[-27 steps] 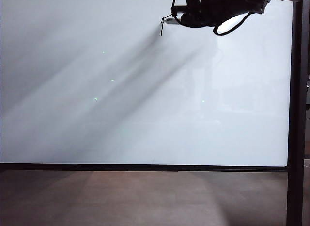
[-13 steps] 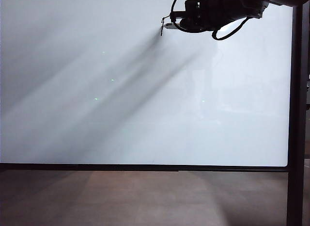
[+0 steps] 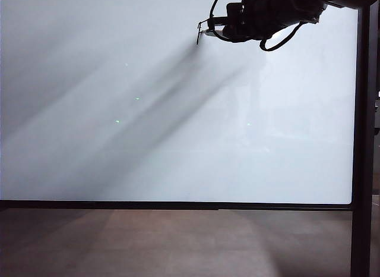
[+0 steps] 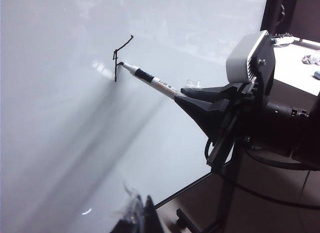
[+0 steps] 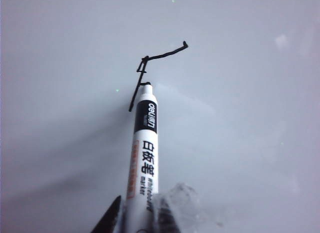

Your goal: Reach to the right to find the marker pen, pick it up, and write the number 6 on the whiteboard.

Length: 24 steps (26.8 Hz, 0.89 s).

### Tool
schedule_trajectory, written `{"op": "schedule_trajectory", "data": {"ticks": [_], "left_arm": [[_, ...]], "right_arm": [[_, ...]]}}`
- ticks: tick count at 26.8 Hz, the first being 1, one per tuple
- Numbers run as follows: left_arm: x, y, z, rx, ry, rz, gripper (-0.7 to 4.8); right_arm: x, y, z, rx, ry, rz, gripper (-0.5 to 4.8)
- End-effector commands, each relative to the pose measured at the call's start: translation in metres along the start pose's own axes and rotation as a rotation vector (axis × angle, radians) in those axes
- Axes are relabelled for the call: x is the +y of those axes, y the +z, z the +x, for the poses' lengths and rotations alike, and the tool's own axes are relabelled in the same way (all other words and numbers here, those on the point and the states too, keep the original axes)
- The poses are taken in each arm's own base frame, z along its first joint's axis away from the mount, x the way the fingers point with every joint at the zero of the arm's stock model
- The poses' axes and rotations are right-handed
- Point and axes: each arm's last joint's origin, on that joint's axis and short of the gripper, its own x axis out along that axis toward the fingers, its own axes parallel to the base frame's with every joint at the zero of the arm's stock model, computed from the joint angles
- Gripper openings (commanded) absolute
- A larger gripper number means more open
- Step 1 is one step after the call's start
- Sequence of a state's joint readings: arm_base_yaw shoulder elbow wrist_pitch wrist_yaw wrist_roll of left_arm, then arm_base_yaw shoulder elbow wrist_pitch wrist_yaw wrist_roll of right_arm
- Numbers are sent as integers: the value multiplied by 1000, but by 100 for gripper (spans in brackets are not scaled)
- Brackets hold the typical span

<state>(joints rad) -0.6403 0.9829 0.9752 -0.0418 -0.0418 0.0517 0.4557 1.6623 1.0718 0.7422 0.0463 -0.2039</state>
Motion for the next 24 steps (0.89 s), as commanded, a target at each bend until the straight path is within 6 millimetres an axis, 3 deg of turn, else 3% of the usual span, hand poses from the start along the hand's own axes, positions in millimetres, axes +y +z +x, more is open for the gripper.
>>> {"op": "schedule_trajectory", "data": {"ticks": [1,13,24], "left_arm": [[0,4,-1,-21,0,-4,-5],[0,4,-1,-21,0,-4,-5],[0,3,-1,-20,0,-3,-5]], "right_arm": [[-5,4,-1,9,-74,1,30],[-7,2,-2,41,-155,-1,30],[-5,-4,-2,95,-113,-6,30]]}}
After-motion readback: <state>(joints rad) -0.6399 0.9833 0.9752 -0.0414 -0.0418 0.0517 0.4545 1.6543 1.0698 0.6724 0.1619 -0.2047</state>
